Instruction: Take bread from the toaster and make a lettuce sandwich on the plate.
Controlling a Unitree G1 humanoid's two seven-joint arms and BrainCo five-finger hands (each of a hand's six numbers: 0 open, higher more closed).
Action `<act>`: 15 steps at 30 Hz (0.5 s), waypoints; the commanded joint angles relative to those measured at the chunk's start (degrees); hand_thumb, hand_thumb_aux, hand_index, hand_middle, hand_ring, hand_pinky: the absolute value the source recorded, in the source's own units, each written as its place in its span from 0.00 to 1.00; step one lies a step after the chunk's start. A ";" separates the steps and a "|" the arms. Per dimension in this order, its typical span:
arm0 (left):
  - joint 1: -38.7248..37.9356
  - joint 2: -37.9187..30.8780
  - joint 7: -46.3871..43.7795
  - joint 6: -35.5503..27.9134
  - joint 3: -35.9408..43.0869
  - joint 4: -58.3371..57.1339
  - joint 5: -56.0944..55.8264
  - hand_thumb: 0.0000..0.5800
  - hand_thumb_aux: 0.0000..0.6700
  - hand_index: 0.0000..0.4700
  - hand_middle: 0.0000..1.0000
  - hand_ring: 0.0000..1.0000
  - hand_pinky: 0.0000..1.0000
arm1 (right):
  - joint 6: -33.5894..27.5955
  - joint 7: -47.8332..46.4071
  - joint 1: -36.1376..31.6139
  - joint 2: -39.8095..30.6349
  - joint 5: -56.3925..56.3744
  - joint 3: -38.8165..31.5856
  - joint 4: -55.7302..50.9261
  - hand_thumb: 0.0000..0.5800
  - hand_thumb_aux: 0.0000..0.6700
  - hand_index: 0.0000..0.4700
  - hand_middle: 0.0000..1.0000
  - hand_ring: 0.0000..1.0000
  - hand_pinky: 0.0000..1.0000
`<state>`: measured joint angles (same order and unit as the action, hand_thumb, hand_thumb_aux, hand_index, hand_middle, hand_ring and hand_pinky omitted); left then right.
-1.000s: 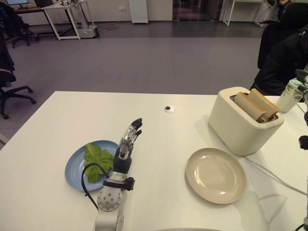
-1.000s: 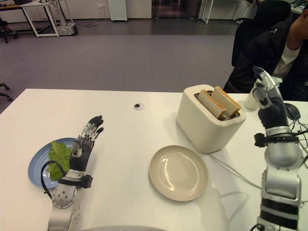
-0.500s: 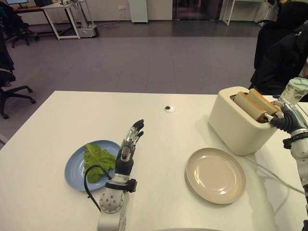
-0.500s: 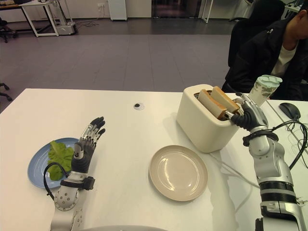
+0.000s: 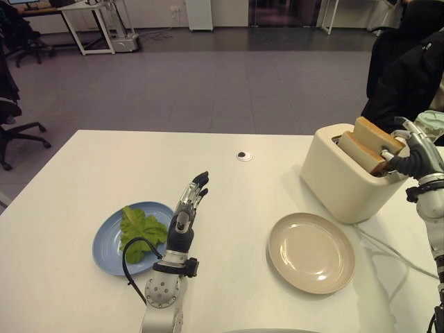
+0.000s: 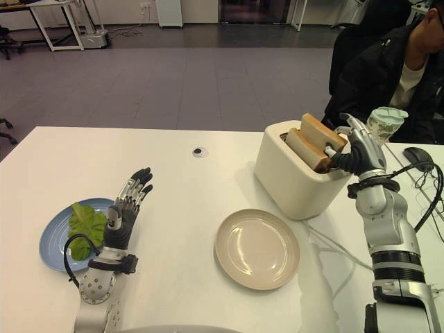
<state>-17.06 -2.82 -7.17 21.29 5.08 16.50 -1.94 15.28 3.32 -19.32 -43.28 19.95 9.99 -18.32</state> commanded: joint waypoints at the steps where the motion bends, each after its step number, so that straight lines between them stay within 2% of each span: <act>1: 0.52 0.01 0.11 -0.20 0.22 -0.16 0.61 0.00 0.00 0.00 0.00 0.00 0.00 | 0.14 -2.57 -1.83 -1.57 -8.92 7.59 5.74 1.00 1.00 1.00 0.00 0.00 0.00; 3: 0.67 -0.03 0.16 -0.17 0.16 -0.22 0.67 0.00 0.00 0.00 0.00 0.00 0.00 | -0.35 -5.29 -2.08 -2.09 -14.44 11.18 9.75 1.00 1.00 1.00 0.00 0.00 0.00; 5: 0.78 -0.21 0.03 -0.27 0.25 0.03 0.79 0.00 0.00 0.00 0.00 0.00 0.00 | -2.12 -11.84 -0.72 -1.31 -24.66 12.73 18.09 1.00 1.00 1.00 0.00 0.00 0.00; 7: 0.84 -0.43 0.07 -0.17 0.07 -0.12 1.00 0.00 0.00 0.00 0.00 0.00 0.00 | -7.56 -19.43 2.41 -0.28 -36.47 11.84 27.17 1.00 1.00 1.00 0.00 0.00 0.00; 11: 1.24 -0.90 -0.01 -0.40 -0.30 0.22 1.20 0.00 0.00 0.00 0.00 0.00 0.00 | -17.04 -37.72 16.46 -3.02 -51.58 9.38 37.02 1.00 1.00 1.00 0.00 0.00 0.00; 15: 0.71 -1.21 0.01 -0.18 -0.84 0.45 1.19 0.00 0.00 0.00 0.00 0.00 0.00 | -21.41 -52.17 30.98 -7.39 -51.54 7.07 39.55 1.00 1.00 1.00 0.00 0.00 0.00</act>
<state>-15.84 -3.44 -7.12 21.45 4.48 16.76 -1.13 -4.70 -43.99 6.54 -48.22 -32.70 18.32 20.56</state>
